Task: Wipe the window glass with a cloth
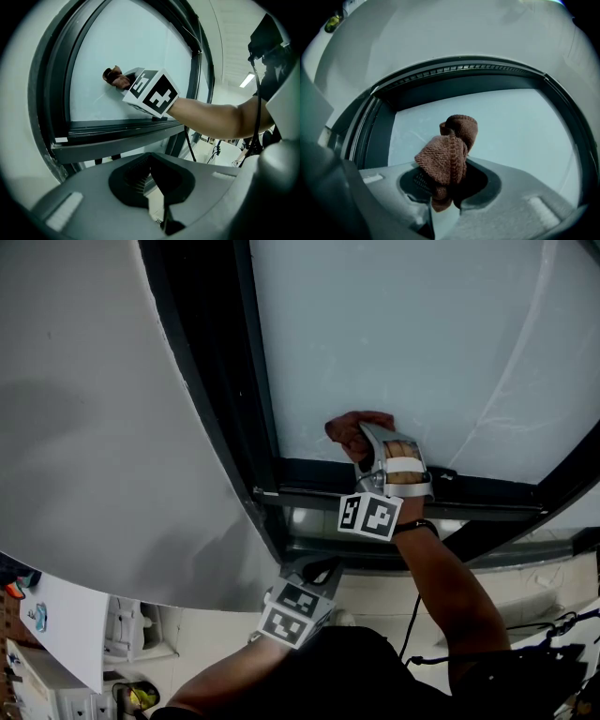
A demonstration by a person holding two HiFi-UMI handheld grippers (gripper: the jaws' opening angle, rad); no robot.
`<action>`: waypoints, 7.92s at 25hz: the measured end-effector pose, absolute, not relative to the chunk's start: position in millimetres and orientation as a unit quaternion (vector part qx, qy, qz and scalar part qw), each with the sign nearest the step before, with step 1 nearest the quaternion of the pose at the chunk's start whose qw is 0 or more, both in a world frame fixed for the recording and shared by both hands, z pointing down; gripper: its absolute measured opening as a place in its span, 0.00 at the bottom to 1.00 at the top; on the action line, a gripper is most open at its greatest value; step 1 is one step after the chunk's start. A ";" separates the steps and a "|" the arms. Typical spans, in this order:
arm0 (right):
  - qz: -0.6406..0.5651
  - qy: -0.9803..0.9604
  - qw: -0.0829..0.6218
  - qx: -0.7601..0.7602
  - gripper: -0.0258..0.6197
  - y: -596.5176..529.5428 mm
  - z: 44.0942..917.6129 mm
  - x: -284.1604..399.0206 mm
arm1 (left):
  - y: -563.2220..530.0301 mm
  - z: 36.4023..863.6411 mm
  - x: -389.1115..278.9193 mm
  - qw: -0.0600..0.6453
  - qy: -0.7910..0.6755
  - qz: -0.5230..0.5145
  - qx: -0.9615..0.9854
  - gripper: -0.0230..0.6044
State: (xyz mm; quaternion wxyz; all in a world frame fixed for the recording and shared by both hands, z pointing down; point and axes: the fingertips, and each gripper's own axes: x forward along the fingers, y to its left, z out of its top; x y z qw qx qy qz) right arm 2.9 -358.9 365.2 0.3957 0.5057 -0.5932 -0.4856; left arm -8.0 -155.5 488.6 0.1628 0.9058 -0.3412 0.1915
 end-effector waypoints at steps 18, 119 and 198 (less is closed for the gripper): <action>-0.450 -0.617 0.433 0.479 0.18 -359.4 431.5 6.4 | -156.7 493.9 -13.5 0.167 -0.347 0.200 0.901 0.07; -0.537 -0.513 0.367 0.560 0.17 -351.5 230.6 88.6 | -151.1 483.9 41.0 0.167 -0.321 0.183 0.914 0.06; -0.496 -0.597 0.423 0.467 0.18 -309.9 317.5 93.9 | -150.4 486.7 75.7 0.165 -0.300 0.190 0.920 0.07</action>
